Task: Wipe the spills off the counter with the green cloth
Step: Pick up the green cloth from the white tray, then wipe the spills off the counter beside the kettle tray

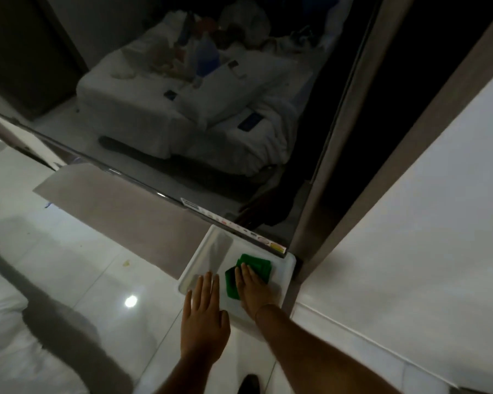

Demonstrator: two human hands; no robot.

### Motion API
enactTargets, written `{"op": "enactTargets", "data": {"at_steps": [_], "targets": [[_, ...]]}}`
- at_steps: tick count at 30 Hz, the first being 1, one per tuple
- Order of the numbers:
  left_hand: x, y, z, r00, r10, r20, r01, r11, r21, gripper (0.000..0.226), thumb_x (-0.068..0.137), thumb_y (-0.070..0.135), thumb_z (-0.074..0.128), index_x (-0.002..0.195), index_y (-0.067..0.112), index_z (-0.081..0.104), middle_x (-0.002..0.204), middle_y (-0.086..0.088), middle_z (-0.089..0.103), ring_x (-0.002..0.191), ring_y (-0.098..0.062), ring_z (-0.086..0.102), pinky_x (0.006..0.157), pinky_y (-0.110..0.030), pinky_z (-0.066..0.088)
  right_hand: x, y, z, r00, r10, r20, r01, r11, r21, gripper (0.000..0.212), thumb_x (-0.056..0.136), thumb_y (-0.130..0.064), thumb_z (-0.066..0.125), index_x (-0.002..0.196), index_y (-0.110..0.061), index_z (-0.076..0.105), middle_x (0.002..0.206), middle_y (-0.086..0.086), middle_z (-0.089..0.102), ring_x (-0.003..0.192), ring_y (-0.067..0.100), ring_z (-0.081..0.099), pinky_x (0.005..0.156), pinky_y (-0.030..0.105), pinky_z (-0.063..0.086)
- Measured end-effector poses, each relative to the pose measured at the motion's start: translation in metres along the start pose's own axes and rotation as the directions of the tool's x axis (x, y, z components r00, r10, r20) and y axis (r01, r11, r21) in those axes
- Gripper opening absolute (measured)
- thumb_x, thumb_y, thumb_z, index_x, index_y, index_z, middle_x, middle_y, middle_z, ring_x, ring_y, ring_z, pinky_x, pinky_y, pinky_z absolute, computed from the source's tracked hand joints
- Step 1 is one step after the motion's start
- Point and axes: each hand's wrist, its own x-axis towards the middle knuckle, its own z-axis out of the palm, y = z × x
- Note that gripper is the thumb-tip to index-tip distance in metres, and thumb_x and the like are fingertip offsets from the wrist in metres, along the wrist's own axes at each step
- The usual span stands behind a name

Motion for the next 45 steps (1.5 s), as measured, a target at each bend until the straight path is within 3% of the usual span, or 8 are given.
{"op": "enactTargets", "data": {"at_steps": [4,7,15,20,27,33,39,45], "targets": [[0.005,0.015,-0.012,0.999,0.001,0.048,-0.002,1.0,0.021,0.076,0.099,0.044,0.027,0.168,0.019,0.008,0.177,-0.005,0.01,0.163,-0.025,0.0,0.129,-0.034,-0.02,-0.008,0.009,-0.034,0.999,0.043,0.02,-0.046,0.987,0.157,0.062,0.1,-0.011,0.053,0.155,-0.004,0.026,0.155,0.024,0.038,0.14,0.039,0.042,0.105,0.052,0.048],[0.007,0.032,-0.025,0.979,-0.005,0.206,-0.013,0.996,0.084,0.072,0.105,0.034,0.041,0.169,0.017,0.013,0.179,-0.003,0.016,0.166,-0.024,0.004,0.133,-0.042,0.0,-0.033,0.019,-0.069,0.996,0.087,-0.029,-0.072,0.935,0.346,0.035,0.102,-0.018,0.049,0.135,-0.007,0.052,0.135,0.02,0.059,0.122,0.039,0.058,0.099,0.048,0.05],[-0.006,0.121,-0.041,0.974,0.132,0.182,-0.153,0.982,0.108,0.051,0.1,0.029,0.046,0.15,0.026,0.055,0.146,0.004,0.062,0.128,-0.017,0.06,0.105,-0.034,0.049,-0.188,0.078,-0.114,0.934,0.345,-0.093,-0.201,0.723,0.661,0.034,0.098,-0.036,0.047,0.114,-0.008,0.058,0.114,0.021,0.067,0.103,0.04,0.064,0.088,0.043,0.055],[-0.053,0.261,0.005,0.871,0.372,0.322,-0.413,0.908,0.067,0.043,0.104,0.027,0.043,0.145,0.029,0.057,0.141,0.0,0.064,0.127,-0.021,0.061,0.101,-0.038,0.051,-0.326,0.162,-0.076,0.752,0.658,0.038,-0.395,0.405,0.825,0.031,0.095,-0.03,0.05,0.11,-0.007,0.064,0.113,0.021,0.069,0.101,0.038,0.066,0.084,0.039,0.056],[-0.172,0.456,0.096,0.471,0.8,0.371,-0.841,0.534,-0.084,0.053,0.089,0.015,0.072,0.141,0.01,0.066,0.136,-0.015,0.071,0.125,-0.036,0.066,0.103,-0.048,0.055,-0.573,0.261,0.029,0.316,0.911,0.265,-0.395,-0.128,0.91,0.028,0.089,-0.03,0.052,0.094,-0.007,0.068,0.1,0.02,0.072,0.091,0.037,0.068,0.076,0.037,0.055],[-0.327,0.599,0.136,0.012,0.958,0.287,-0.975,0.075,-0.208,0.069,0.09,0.011,0.068,0.157,0.007,0.048,0.163,-0.017,0.049,0.154,-0.037,0.041,0.125,-0.056,0.033,-0.773,0.281,0.136,-0.048,0.884,0.465,0.012,-0.465,0.885,0.017,0.088,-0.026,0.057,0.083,-0.013,0.066,0.086,0.012,0.07,0.084,0.03,0.068,0.067,0.031,0.051],[-0.468,0.694,0.165,-0.324,0.9,0.292,-0.932,-0.25,-0.262,0.077,0.093,0.025,0.054,0.165,0.012,0.03,0.174,-0.01,0.032,0.162,-0.029,0.023,0.131,-0.052,0.017,-0.916,0.257,0.211,-0.313,0.682,0.661,0.526,-0.455,0.719,0.024,0.081,-0.024,0.079,0.1,-0.01,0.074,0.094,0.009,0.073,0.089,0.025,0.069,0.082,0.039,0.059],[-0.533,0.749,0.205,-0.417,0.808,0.417,-0.909,-0.359,-0.212,0.094,0.097,0.037,0.053,0.169,0.015,-0.002,0.18,-0.006,-0.002,0.166,-0.025,-0.005,0.134,-0.049,0.002,-1.006,0.243,0.237,-0.692,0.553,0.463,0.274,-0.391,0.878,0.029,0.09,-0.017,0.07,0.114,-0.007,0.056,0.097,0.007,0.062,0.088,0.025,0.06,0.077,0.033,0.047]]}}
